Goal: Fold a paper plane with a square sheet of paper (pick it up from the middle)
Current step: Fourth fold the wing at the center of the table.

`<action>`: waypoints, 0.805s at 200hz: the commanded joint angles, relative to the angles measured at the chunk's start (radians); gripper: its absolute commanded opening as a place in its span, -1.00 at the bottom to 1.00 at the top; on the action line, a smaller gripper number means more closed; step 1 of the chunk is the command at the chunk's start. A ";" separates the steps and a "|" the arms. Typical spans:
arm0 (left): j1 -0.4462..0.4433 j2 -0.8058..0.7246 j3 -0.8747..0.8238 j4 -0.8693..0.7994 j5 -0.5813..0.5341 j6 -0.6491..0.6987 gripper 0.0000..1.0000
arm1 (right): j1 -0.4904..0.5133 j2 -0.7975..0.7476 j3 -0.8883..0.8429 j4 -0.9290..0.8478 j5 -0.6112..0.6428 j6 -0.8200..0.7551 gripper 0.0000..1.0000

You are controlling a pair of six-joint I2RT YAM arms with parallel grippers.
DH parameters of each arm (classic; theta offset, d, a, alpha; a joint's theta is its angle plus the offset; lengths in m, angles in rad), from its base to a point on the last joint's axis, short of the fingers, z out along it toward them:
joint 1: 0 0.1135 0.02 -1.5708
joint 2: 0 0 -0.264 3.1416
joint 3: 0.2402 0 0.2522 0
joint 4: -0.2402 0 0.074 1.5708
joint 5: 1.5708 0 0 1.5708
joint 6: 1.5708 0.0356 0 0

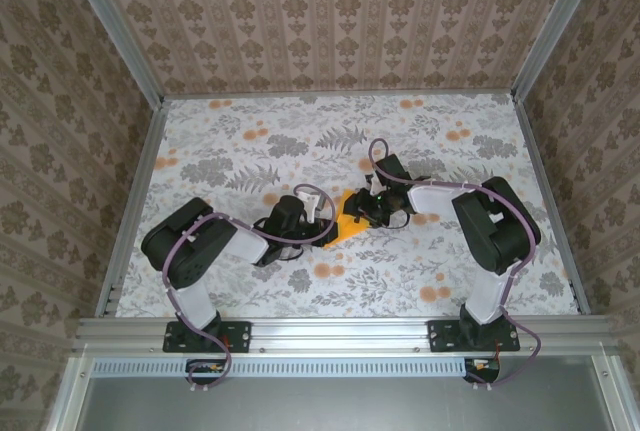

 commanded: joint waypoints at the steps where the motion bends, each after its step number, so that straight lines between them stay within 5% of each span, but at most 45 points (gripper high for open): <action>1: 0.017 -0.025 0.021 -0.034 0.016 -0.018 -0.63 | 0.006 0.035 0.025 -0.090 0.067 -0.017 -0.07; 67: 0.033 -0.209 0.033 -0.294 -0.073 -0.029 -0.42 | 0.009 0.071 0.051 -0.214 0.153 -0.044 -0.05; 161: 0.026 -0.108 0.127 -0.278 0.097 -0.103 -0.67 | 0.016 0.114 0.069 -0.320 0.231 -0.028 0.03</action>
